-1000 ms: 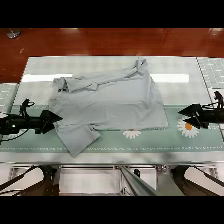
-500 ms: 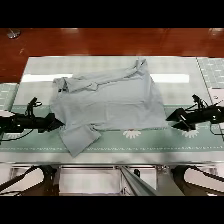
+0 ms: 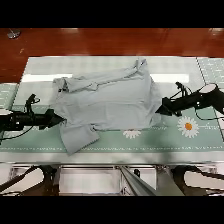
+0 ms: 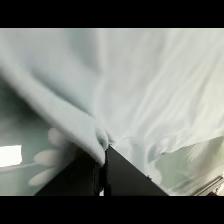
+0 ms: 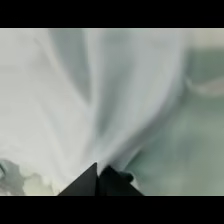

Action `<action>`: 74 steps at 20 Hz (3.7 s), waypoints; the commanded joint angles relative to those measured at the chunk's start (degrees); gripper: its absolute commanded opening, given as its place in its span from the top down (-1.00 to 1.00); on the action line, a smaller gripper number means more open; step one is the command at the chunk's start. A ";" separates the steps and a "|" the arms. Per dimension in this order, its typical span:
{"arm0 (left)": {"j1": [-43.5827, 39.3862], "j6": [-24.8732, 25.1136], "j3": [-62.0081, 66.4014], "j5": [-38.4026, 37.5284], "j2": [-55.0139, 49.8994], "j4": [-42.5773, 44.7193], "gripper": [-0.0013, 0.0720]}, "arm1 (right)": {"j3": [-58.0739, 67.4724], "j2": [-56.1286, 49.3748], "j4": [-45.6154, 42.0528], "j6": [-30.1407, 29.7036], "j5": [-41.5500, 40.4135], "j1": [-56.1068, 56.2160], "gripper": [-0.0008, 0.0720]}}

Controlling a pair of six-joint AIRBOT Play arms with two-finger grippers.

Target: Fold the shirts.

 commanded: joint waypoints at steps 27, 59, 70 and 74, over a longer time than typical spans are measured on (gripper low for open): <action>-8.37 -23.89 61.92 -7.89 41.81 37.62 0.90 | 53.86 44.96 -23.52 10.95 16.65 -0.92 0.91; -12.98 -19.02 40.11 -14.69 -14.51 24.63 0.90 | 39.54 -18.23 -14.47 2.36 15.06 2.01 0.91; -8.79 -20.76 33.14 -19.50 -12.98 30.82 -0.96 | 38.05 -12.87 -16.44 5.92 17.09 -5.40 -0.72; -1.55 -20.59 17.31 -17.11 -0.04 30.84 -0.96 | 20.74 -0.24 -9.90 2.51 6.67 -10.56 -0.72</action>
